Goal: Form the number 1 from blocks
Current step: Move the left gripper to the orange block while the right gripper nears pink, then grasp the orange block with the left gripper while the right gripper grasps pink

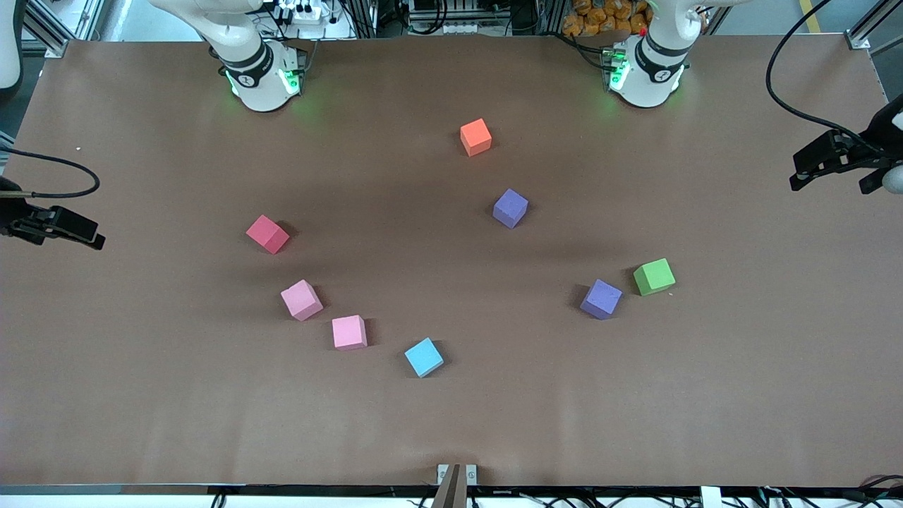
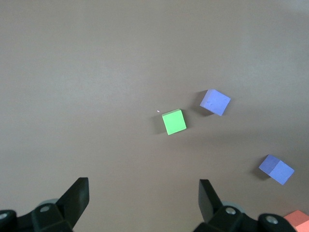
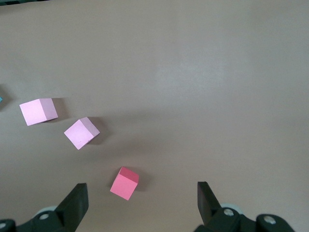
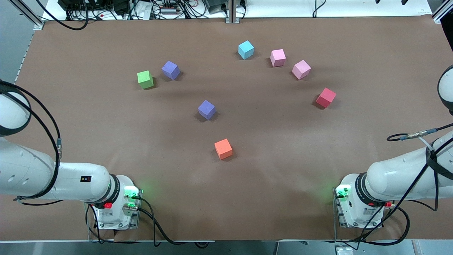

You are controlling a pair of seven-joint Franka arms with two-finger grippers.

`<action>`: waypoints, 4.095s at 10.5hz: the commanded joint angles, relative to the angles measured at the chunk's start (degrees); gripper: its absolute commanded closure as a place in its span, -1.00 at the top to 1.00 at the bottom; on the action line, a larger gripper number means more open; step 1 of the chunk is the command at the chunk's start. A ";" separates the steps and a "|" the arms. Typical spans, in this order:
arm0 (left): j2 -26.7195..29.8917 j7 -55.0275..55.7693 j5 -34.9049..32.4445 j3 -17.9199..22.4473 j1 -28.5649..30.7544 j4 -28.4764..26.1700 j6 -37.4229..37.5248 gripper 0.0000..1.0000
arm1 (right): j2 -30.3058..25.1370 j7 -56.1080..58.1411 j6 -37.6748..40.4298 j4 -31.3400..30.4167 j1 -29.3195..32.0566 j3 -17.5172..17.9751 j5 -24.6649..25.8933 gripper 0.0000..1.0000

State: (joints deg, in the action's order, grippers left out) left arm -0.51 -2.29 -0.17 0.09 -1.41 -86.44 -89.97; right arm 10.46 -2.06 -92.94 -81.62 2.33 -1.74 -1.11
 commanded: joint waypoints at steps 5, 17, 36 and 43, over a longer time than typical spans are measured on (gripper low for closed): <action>-0.72 -0.36 0.08 -3.42 -1.22 -1.43 1.03 1.00 | -1.15 -0.75 2.41 1.55 0.84 0.07 0.06 1.00; -1.95 60.60 4.56 -36.29 -6.41 -32.97 -29.79 1.00 | 10.28 -0.42 -20.59 -11.16 -9.17 0.24 -2.93 1.00; -24.27 99.31 -13.97 -43.34 -19.34 -42.32 -51.35 1.00 | 22.49 7.25 -40.73 -21.12 -18.76 0.42 -3.37 1.00; -25.25 102.04 -22.59 -43.25 -20.56 -41.71 -53.29 -1.00 | 23.29 9.97 -46.28 -24.46 -18.94 0.24 -2.84 1.00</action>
State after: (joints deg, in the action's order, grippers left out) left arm -25.93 97.21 -20.14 -43.37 -20.60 -128.71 -142.62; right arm 34.44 6.43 -138.09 -104.77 -16.59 -1.23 -4.04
